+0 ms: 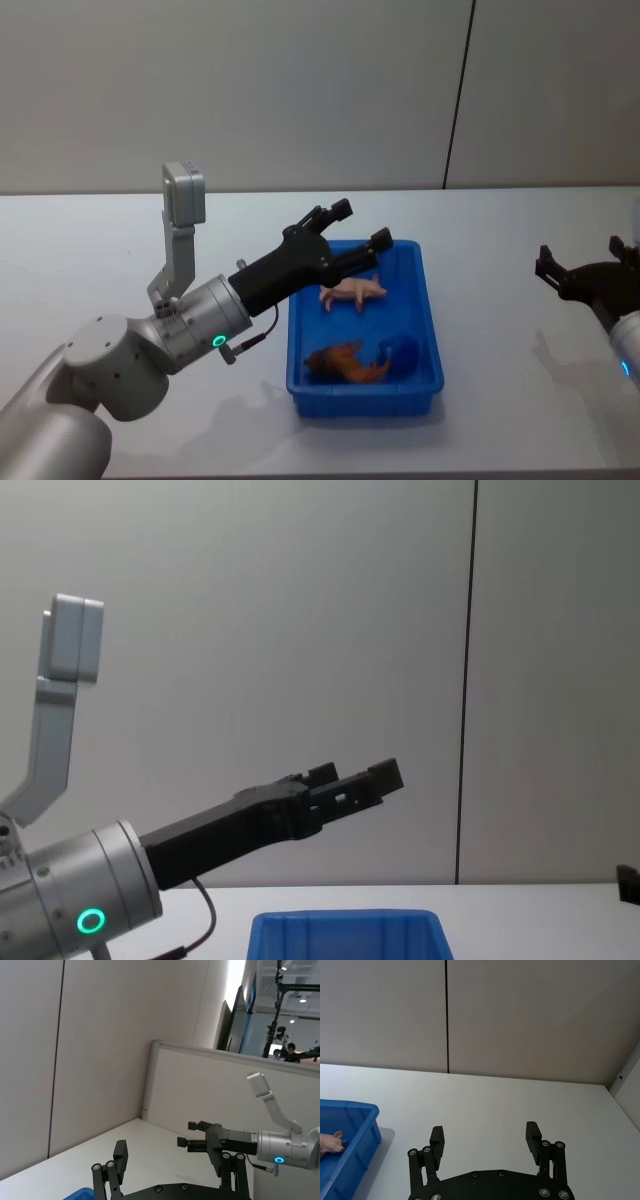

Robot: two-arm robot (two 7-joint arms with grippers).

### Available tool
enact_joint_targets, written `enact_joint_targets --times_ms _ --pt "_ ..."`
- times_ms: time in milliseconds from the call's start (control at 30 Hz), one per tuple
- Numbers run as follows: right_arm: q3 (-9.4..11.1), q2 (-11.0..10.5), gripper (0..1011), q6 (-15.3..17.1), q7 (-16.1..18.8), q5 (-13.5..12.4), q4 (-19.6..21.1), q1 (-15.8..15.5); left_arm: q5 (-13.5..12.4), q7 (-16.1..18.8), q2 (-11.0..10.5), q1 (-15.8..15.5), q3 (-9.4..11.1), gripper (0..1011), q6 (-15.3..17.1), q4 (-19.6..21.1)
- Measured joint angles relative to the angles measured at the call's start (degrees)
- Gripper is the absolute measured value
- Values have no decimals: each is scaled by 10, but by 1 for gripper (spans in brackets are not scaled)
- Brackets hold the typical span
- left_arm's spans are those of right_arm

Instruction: Pick up the two dolls from the table and place them into the box.

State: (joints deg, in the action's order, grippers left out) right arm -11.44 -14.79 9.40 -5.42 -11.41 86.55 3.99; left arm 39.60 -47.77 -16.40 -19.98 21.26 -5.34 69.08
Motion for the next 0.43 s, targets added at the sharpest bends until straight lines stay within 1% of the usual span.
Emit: enact_joint_targets --times_ms 200,433 --pt "0 0 1001 0 0 0 0 0 7 -19 2 -3 2 1001 -2 -5" --pt "0 0 1001 0 0 0 0 0 11 -32 4 -5 3 1001 -3 -9"
